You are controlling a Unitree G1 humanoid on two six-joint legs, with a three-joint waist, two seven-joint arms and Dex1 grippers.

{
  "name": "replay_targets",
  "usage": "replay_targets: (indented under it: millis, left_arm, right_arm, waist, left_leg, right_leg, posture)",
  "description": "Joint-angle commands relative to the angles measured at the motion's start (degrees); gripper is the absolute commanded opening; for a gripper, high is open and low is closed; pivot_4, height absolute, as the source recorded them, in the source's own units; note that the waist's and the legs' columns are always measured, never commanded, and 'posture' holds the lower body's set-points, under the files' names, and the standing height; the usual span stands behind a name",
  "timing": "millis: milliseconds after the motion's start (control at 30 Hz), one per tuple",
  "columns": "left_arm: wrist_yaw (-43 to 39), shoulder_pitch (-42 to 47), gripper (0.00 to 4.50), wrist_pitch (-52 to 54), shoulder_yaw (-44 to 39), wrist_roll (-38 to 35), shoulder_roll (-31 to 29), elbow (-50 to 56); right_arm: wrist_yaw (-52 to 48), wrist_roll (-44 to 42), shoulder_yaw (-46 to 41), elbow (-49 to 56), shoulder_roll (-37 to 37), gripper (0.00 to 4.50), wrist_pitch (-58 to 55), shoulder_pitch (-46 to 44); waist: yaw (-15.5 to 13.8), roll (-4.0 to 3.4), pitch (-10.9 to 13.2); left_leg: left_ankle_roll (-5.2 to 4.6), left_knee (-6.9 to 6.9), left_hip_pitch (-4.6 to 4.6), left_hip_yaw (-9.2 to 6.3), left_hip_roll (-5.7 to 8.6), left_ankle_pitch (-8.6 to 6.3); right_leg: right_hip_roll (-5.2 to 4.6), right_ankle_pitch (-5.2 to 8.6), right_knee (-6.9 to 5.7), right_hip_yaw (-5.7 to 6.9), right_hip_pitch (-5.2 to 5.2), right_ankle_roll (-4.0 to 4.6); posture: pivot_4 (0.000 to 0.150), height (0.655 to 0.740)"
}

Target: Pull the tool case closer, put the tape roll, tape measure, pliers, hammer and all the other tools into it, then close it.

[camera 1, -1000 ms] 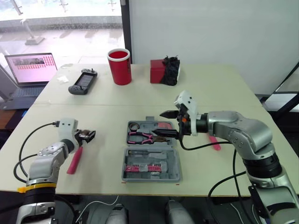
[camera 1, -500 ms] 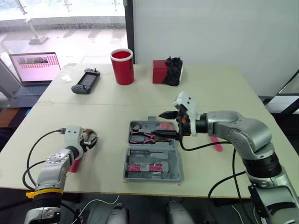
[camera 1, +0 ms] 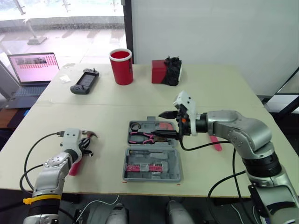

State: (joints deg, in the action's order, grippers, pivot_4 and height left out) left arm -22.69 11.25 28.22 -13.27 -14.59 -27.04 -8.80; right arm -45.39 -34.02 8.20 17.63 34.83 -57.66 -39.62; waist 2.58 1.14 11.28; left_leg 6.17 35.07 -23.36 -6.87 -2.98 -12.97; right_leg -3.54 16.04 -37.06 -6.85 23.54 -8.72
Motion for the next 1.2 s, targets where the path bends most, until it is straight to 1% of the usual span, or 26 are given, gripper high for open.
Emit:
replay_targets:
  millis: [33, 133, 233, 267, 333, 433, 533, 600, 667, 767, 833, 900, 933, 1000, 1133, 1200]
  left_arm:
    - [-5.9, 1.2, 0.04, 1.1, 0.3, -2.4, -3.1, 4.4]
    - [-10.1, 2.9, 0.04, 3.5, 1.5, -3.3, -6.2, 5.6]
    - [-18.7, 5.6, 0.04, 10.2, 5.7, -5.6, -11.4, 7.5]
    - [-21.2, 6.6, 0.04, 10.8, 7.2, -5.9, -12.7, 8.2]
    - [-25.2, 10.1, 0.04, 12.9, 10.6, -6.0, -15.0, 9.3]
    - [-33.6, 17.0, 0.04, 14.9, 17.9, -5.7, -18.3, 11.4]
    - [-41.7, 23.4, 0.04, 13.3, 24.5, -4.7, -19.8, 12.3]
    - [-46.0, 27.6, 0.04, 10.8, 28.4, -3.5, -19.2, 12.3]
    - [-47.2, 32.4, 0.04, 7.2, 32.2, -0.6, -16.4, 10.4]
    - [-50.2, 38.1, 0.04, 9.2, 36.8, 0.6, -12.7, 8.0]
    - [-51.2, 40.2, 0.04, 6.4, 41.6, 4.8, -11.1, 7.8]
    - [-54.7, 43.7, 0.04, 8.2, 49.1, 9.5, -10.4, 7.4]
    - [-55.7, 45.1, 0.04, 10.4, 51.2, 9.9, -8.9, 6.6]
    - [-54.9, 47.2, 0.04, 16.4, 53.4, 10.2, -5.0, 4.7]
    - [-55.2, 48.5, 0.04, 18.3, 57.3, 13.3, -2.4, 3.6]
    - [-53.7, 48.6, 0.04, 20.1, 59.1, 14.8, -0.6, 3.1]
  right_arm:
    - [-0.9, -0.1, -0.7, 0.7, 0.0, 4.50, 1.8, -1.3]
    - [-1.9, 0.3, -1.1, 1.2, 1.0, 4.50, 3.3, -0.4]
    - [-3.3, 0.6, -2.0, 1.8, 3.0, 4.50, 4.8, 1.2]
    - [-3.6, 0.6, -2.3, 2.0, 3.6, 4.50, 5.2, 1.7]
    - [-4.3, 0.5, -3.0, 2.7, 5.4, 4.50, 5.6, 3.0]
    - [-4.7, -0.4, -5.2, 4.8, 8.5, 4.50, 5.0, 5.7]
    - [-4.4, -1.8, -7.7, 7.7, 10.8, 4.50, 3.6, 8.5]
    - [-3.6, -2.9, -9.9, 9.8, 11.8, 4.50, 2.4, 10.7]
    - [-2.6, -4.0, -12.6, 12.1, 12.8, 4.50, 1.2, 13.5]
    - [-0.6, -5.4, -16.2, 15.1, 13.7, 4.50, -0.6, 16.7]
    - [0.3, -6.5, -19.3, 17.1, 14.9, 4.50, -2.0, 19.9]
    - [0.6, -7.6, -22.3, 19.1, 16.2, 4.50, -3.0, 23.2]
    - [0.7, -8.4, -22.9, 20.5, 16.7, 4.50, -3.5, 24.6]
    - [1.2, -10.1, -23.7, 22.8, 17.1, 4.50, -4.3, 26.6]
    - [5.0, -13.6, -25.0, 25.5, 15.1, 4.50, -6.3, 27.5]
    - [6.1, -15.3, -25.9, 26.7, 15.2, 4.50, -7.3, 29.0]
  waist:
    - [0.0, 0.01, 0.0]
    - [0.0, 0.03, 0.0]
    - [-0.1, 0.03, 0.0]
    - [0.0, 0.03, 0.0]
    - [-0.1, 0.03, 0.0]
    - [-0.2, 0.05, 0.1]
    - [0.0, 0.05, 0.1]
    - [0.1, 0.04, 0.1]
    - [-0.1, 0.02, 0.1]
    - [-0.2, 0.04, 0.1]
    - [-0.1, 0.04, 0.1]
    - [-0.1, 0.04, 0.1]
    - [-0.1, 0.02, 0.1]
    - [-0.1, 0.02, 0.1]
    - [0.3, 0.06, 0.1]
    - [0.0, 0.05, 0.2]
  left_leg:
    - [0.00, 0.00, -0.01, 0.00, 0.00, 0.00]
    - [0.00, 0.00, -0.02, 0.00, 0.00, 0.00]
    - [0.00, 0.00, -0.04, 0.00, 0.00, 0.00]
    - [0.00, 0.00, -0.05, 0.00, 0.00, 0.00]
    - [0.00, -0.01, -0.06, 0.01, 0.02, 0.00]
    - [0.00, -0.03, -0.09, 0.00, 0.01, 0.00]
    - [0.00, -0.04, -0.10, 0.01, 0.01, 0.00]
    - [0.00, -0.05, -0.09, 0.01, 0.01, 0.00]
    - [0.00, -0.06, -0.09, 0.01, 0.00, 0.00]
    - [0.00, 0.01, -0.13, 0.01, 0.01, 0.00]
    - [0.00, 0.04, -0.14, 0.01, 0.02, 0.00]
    - [-0.01, 0.02, -0.12, 0.01, 0.02, 0.00]
    - [-0.01, 0.01, -0.12, 0.01, 0.02, 0.00]
    - [-0.01, 0.02, -0.12, 0.01, 0.02, 0.00]
    - [-0.01, 0.07, -0.14, 0.01, 0.02, 0.00]
    - [-0.02, 0.06, -0.12, 0.01, 0.02, 0.00]
  right_leg:
    - [0.00, 0.00, 0.00, 0.00, 0.00, 0.00]
    - [0.00, 0.00, 0.01, 0.00, 0.02, 0.00]
    - [0.00, 0.00, 0.02, 0.01, 0.03, 0.01]
    - [0.00, 0.03, 0.05, 0.01, 0.02, 0.04]
    - [-0.03, 0.09, 0.10, 0.00, 0.01, 0.16]
    - [-0.02, 0.10, 0.10, 0.01, 0.03, 0.14]
    - [-0.02, 0.10, 0.11, 0.01, 0.04, 0.13]
    - [-0.01, 0.11, 0.11, 0.00, 0.05, 0.12]
    - [0.01, 0.11, 0.10, 0.00, 0.06, 0.11]
    - [0.00, 0.11, 0.10, 0.00, 0.04, 0.11]
    - [0.00, 0.12, 0.12, -0.02, 0.03, 0.12]
    - [0.01, 0.12, 0.11, -0.03, 0.03, 0.11]
    - [0.02, 0.13, 0.09, -0.03, 0.03, 0.09]
    - [0.02, 0.14, 0.09, -0.04, 0.04, 0.09]
    - [0.03, 0.15, 0.08, -0.07, 0.04, 0.10]
    - [0.04, 0.15, 0.05, -0.07, 0.06, 0.11]
  posture:
    - [0.150, 0.7400]
    - [0.150, 0.7400]
    - [0.150, 0.7400]
    - [0.150, 0.7400]
    - [0.150, 0.7400]
    - [0.150, 0.7400]
    - [0.150, 0.7400]
    - [0.150, 0.7400]
    - [0.150, 0.7400]
    - [0.150, 0.7400]
    - [0.150, 0.7400]
    - [0.150, 0.7400]
    - [0.150, 0.7400]
    - [0.150, 0.7400]
    - [0.150, 0.7400]
    - [0.150, 0.7400]
